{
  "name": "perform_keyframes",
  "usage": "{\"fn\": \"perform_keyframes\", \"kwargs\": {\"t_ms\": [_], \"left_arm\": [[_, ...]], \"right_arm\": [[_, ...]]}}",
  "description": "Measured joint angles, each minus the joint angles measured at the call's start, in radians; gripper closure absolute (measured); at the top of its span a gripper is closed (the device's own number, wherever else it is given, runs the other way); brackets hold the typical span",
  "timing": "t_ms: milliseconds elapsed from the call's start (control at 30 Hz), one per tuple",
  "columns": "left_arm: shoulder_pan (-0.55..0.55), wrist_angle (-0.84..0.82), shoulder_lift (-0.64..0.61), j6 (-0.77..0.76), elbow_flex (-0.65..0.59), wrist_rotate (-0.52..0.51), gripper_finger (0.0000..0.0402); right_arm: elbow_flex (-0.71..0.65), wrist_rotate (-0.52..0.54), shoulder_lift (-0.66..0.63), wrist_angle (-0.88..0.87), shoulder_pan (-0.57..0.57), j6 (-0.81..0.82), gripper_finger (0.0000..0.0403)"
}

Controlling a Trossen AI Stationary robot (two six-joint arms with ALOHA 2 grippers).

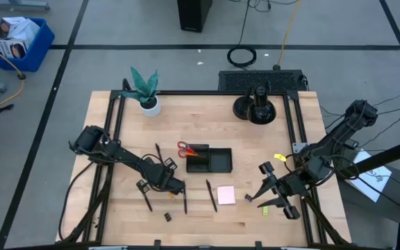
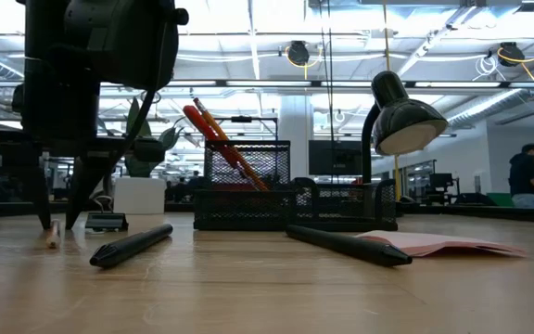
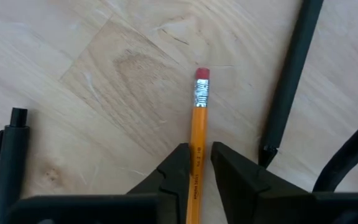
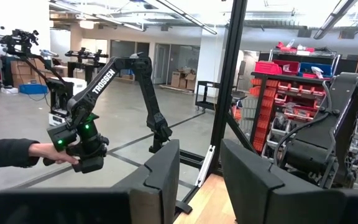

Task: Pick and place office supplies into organizer
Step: Put the orange pencil into the desk organizer

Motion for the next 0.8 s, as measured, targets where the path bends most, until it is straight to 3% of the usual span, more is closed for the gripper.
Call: {"fn": "perform_keyframes", "kwargs": {"t_ms": [433, 800], "left_arm": [[0.0, 0.003, 0.0, 0.008, 0.0, -0.004, 0.0372], [-0.001, 0.002, 0.0, 0.007, 0.0, -0.003, 0.0375]], "right_arm": [[0.0, 0.0, 0.0, 0.0, 0.0, 0.0, 0.0291], [0.0, 0.0, 0.0, 0.0, 0.0, 0.0, 0.0291]]}}
